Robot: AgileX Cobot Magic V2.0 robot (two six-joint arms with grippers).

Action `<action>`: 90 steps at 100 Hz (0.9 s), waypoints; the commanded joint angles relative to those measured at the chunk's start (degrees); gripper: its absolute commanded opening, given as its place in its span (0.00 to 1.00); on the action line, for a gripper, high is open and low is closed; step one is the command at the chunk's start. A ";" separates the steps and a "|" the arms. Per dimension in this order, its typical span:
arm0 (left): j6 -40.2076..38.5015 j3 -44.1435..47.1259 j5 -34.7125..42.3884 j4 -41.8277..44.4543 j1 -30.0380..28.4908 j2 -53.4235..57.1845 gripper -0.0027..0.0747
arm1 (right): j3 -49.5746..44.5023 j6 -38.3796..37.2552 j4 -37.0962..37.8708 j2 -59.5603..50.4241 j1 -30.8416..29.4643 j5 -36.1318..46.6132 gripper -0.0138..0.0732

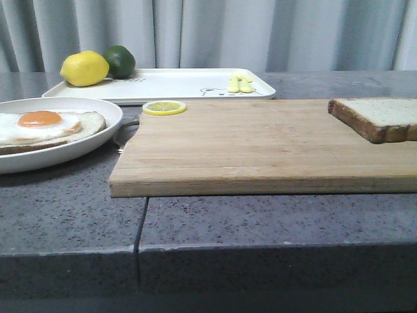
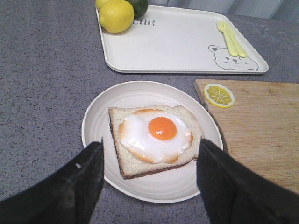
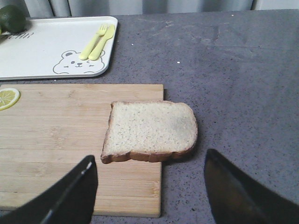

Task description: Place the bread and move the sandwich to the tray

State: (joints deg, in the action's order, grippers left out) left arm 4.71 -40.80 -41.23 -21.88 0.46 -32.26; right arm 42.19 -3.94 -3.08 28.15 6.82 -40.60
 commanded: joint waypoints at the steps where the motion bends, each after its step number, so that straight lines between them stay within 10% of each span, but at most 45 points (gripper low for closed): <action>1: 0.02 -1.98 4.08 -1.45 -0.03 -0.65 0.55 | 1.85 0.56 0.04 0.75 -0.42 4.61 0.73; 90: 0.02 -1.98 4.08 -1.45 -0.03 -0.65 0.51 | 1.85 11.55 -7.40 3.81 -0.88 8.15 0.73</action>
State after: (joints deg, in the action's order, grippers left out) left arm 4.71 -40.80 -41.13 -21.88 0.46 -32.26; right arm 42.19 4.11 -6.67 30.33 6.72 -38.30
